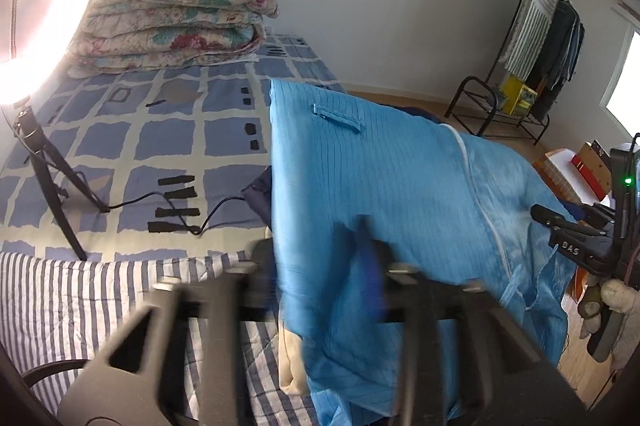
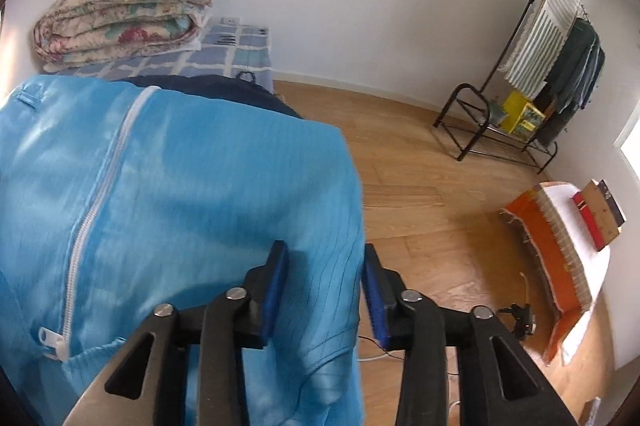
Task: Fold large clothes
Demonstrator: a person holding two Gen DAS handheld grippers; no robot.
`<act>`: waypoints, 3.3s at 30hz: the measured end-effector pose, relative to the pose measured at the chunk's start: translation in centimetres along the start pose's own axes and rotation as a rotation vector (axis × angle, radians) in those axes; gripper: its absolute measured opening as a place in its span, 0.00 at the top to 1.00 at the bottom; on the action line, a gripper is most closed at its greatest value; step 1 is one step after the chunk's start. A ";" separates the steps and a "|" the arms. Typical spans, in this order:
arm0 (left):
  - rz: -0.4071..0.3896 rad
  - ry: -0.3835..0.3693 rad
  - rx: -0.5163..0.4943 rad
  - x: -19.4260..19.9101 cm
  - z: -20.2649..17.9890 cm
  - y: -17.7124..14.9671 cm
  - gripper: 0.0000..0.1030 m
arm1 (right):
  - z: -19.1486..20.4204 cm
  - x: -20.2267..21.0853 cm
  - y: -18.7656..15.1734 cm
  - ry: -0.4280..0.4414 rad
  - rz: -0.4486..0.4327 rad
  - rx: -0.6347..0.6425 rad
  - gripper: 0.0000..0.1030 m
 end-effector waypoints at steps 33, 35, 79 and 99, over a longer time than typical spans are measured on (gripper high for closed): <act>-0.193 0.007 -0.088 30.3 -5.8 -3.6 0.14 | -6.3 27.4 -4.2 0.123 -0.223 -0.145 0.03; -0.214 0.009 -0.090 33.4 -6.1 -4.4 0.13 | -6.1 30.7 -4.9 0.154 -0.254 -0.149 0.02; -0.267 0.203 -0.192 54.6 -5.5 -31.8 0.00 | 5.5 48.4 -31.9 0.268 -0.421 -0.181 0.00; -0.192 0.216 -0.185 51.3 -3.9 -35.6 0.00 | 7.3 46.0 -33.3 0.221 -0.396 -0.144 0.00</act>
Point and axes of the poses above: each gripper's, at about its wrist camera, not at the fingertips, and x roughly against the way its jaws point, z to its left, y to its top, the point moved 7 cm from there along -x, roughly the way its jaws point, and after that the axes turned 10 degrees about -y, right-handed, at the moved point
